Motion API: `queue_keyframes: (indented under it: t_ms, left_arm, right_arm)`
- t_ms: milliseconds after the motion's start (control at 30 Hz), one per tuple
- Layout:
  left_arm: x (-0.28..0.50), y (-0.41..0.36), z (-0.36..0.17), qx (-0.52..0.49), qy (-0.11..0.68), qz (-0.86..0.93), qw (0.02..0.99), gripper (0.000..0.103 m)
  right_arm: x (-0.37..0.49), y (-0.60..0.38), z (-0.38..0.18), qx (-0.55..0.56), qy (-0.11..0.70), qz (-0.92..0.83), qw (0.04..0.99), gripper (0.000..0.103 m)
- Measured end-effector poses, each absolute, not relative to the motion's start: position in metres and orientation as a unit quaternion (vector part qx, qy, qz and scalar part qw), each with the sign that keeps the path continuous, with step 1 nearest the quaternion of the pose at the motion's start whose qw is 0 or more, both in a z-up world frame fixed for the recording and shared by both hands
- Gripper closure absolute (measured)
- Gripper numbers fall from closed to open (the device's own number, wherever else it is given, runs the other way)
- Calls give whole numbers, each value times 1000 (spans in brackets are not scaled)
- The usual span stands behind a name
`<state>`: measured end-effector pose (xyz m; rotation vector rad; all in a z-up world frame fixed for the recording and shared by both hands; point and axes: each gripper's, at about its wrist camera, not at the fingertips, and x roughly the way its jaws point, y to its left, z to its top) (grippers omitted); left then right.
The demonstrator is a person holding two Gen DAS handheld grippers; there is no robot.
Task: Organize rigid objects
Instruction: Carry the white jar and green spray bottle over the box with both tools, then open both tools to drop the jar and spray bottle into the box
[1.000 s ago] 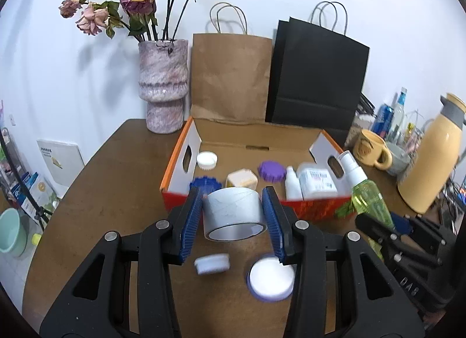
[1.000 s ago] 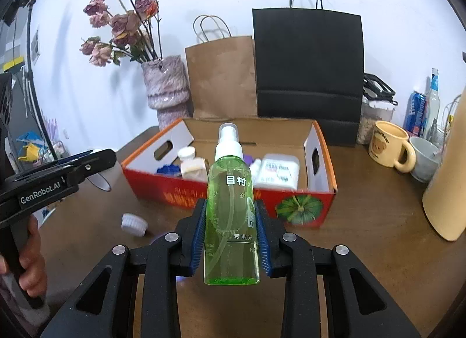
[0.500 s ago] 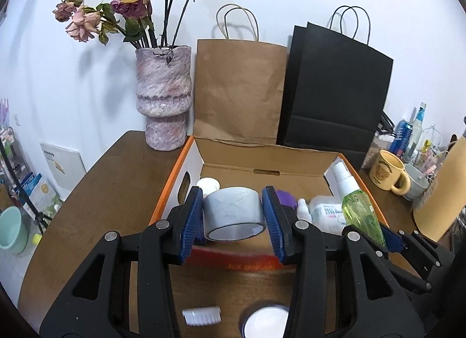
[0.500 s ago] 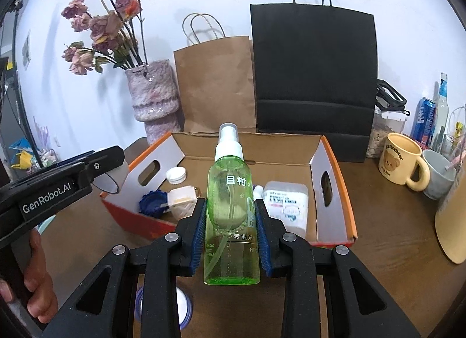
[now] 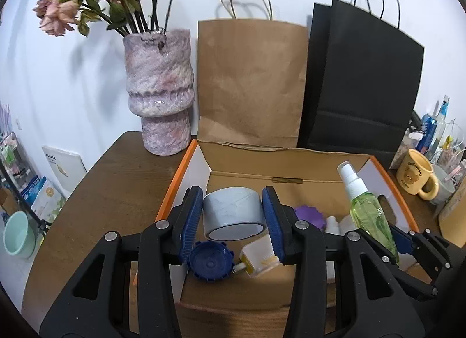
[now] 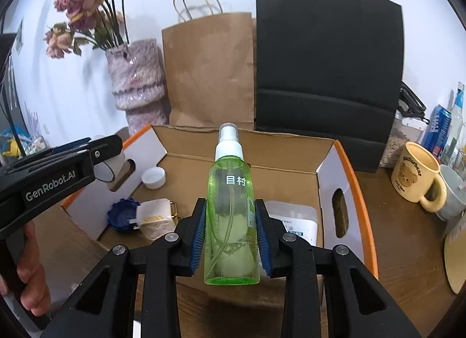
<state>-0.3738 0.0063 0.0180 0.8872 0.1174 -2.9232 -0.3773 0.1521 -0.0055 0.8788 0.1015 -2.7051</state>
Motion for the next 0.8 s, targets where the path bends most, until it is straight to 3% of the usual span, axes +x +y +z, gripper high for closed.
queue_keyframes:
  t_ms: [300,400,467,500,533,567,800]
  left_arm:
    - [-395,5,8,305,23,-951,45,62]
    - [-396,3,7,304,21,-951,47,35]
    - [-393,3,9,296,19,-954,50,17]
    - [-391,3,11,291,18,-955,52,11]
    - [-390,2,13,288,19,-956,52,0]
    - [-388,0,15,284,22,-957,52,0]
    - [-387,-7,19,298,33,-953,52,0]
  right_arm:
    - [-398,154,-15,329,47,-932,143,67]
    - [-401,158,-17,341,45,-929,134,67]
    - [-400,161,-15,336,51,-933,121,52]
    - [-399,162,-13,332,53,-934,119,26]
    - [-398,163,-11,328,51,-935,122,14]
    - [-396,164,-9,325,51,-936,123,6]
    - [-393,173,4,317,32,-938,135,0]
